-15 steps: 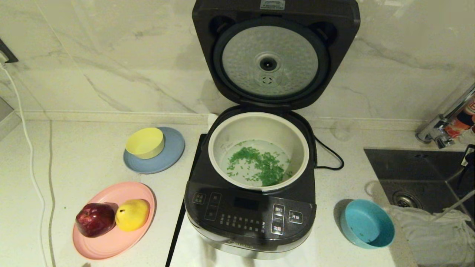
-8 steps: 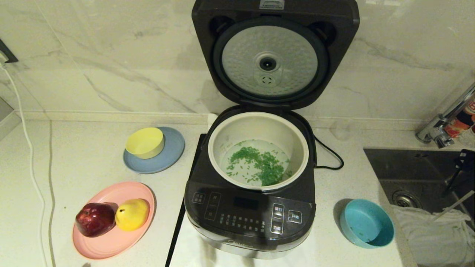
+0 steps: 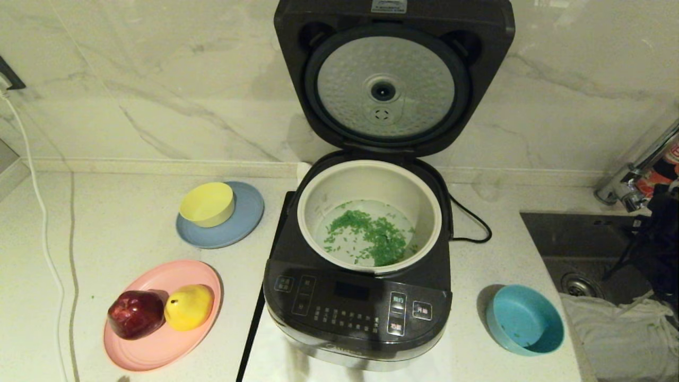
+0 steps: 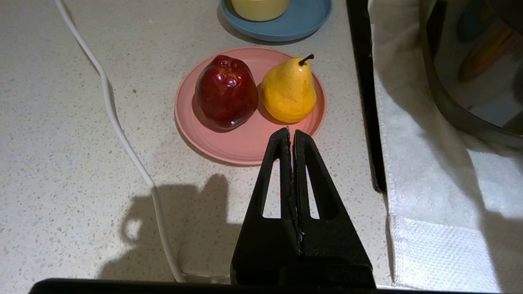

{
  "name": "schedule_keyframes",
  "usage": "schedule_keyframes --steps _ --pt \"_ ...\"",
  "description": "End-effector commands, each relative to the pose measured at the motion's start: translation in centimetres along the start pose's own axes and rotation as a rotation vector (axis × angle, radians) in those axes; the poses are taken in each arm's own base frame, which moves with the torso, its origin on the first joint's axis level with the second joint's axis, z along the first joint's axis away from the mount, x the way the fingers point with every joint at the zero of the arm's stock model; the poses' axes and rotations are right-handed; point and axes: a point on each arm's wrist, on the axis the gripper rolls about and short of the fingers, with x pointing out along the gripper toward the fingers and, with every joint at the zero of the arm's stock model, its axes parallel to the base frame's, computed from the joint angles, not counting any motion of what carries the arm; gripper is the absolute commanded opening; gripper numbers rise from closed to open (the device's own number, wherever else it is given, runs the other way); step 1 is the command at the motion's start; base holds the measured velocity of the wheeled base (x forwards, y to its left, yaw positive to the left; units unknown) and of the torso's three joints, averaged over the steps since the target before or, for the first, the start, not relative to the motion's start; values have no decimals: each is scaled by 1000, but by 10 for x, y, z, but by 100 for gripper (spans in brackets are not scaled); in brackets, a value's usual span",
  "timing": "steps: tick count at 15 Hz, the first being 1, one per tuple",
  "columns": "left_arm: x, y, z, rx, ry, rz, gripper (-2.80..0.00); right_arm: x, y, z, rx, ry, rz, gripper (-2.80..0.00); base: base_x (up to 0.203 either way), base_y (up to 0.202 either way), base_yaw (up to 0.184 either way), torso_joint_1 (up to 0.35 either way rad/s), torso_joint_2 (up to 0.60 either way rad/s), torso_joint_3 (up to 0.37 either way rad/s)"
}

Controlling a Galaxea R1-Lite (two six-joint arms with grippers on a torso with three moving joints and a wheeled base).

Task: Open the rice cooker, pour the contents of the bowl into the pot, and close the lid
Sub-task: Turn off the tap

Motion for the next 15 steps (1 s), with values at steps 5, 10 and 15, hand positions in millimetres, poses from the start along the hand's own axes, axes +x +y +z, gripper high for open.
schedule_keyframes --steps 5,10,15 --pt "0 0 0 0 -1 0 -280 22 33 -8 1 -41 -22 -280 0 0 0 0 0 0" --pt "0 0 0 0 -1 0 -280 32 42 10 -1 -104 -42 -280 0 0 0 0 0 0" --pt "0 0 0 0 -2 0 -280 44 51 9 -11 -126 -50 -280 0 0 0 0 0 0"
